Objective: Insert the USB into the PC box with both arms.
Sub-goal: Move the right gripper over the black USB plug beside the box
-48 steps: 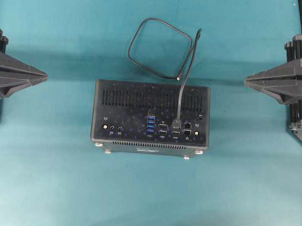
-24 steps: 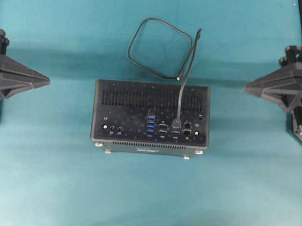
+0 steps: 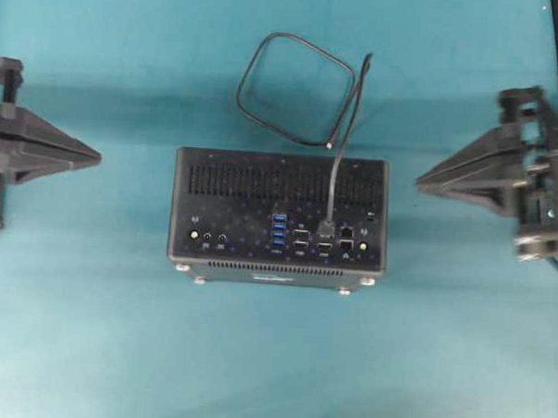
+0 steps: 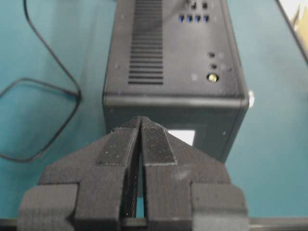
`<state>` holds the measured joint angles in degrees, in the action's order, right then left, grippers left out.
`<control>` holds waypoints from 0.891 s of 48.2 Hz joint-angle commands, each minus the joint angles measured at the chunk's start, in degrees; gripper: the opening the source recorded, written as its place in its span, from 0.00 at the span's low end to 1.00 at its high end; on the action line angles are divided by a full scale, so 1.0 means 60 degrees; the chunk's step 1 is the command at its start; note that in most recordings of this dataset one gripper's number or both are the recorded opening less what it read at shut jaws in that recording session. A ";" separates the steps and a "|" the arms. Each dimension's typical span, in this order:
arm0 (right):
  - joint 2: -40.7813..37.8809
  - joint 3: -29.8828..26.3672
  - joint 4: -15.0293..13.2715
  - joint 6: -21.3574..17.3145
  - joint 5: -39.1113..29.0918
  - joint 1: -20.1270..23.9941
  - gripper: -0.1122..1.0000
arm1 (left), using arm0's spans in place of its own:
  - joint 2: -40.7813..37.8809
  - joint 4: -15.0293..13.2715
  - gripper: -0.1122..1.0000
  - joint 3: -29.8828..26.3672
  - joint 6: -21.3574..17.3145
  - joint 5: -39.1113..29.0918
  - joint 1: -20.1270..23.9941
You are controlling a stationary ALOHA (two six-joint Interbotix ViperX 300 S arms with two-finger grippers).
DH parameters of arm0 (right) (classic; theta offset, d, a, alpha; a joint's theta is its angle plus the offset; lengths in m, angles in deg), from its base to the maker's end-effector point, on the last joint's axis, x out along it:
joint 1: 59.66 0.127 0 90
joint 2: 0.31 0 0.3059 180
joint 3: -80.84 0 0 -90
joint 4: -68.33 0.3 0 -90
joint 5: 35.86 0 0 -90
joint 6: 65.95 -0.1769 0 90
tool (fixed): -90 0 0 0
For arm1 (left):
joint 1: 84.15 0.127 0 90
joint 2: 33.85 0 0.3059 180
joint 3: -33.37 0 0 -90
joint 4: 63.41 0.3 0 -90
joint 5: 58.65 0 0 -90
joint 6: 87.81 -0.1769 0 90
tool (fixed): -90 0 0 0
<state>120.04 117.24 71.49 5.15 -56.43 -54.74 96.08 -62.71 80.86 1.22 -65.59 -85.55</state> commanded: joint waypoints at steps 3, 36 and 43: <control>-0.0571 -0.0938 -0.0073 -0.0073 -0.0864 0.0103 0.15 | -0.0176 0.0015 0.10 -0.0352 -0.0059 0.0000 -0.0015; -0.3164 -0.3896 -0.0059 -0.0088 -0.3545 0.0454 0.83 | -0.0381 0.0015 0.10 -0.0557 -0.0088 -0.0337 -0.0015; -0.3589 -0.4219 -0.0103 -0.0059 -0.3545 0.0469 0.83 | -0.0513 0.0015 0.10 -0.0703 -0.0264 -0.0513 -0.0015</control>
<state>99.03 94.39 71.23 5.07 -77.79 -52.19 93.53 -62.71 78.40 0.08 -68.76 -85.55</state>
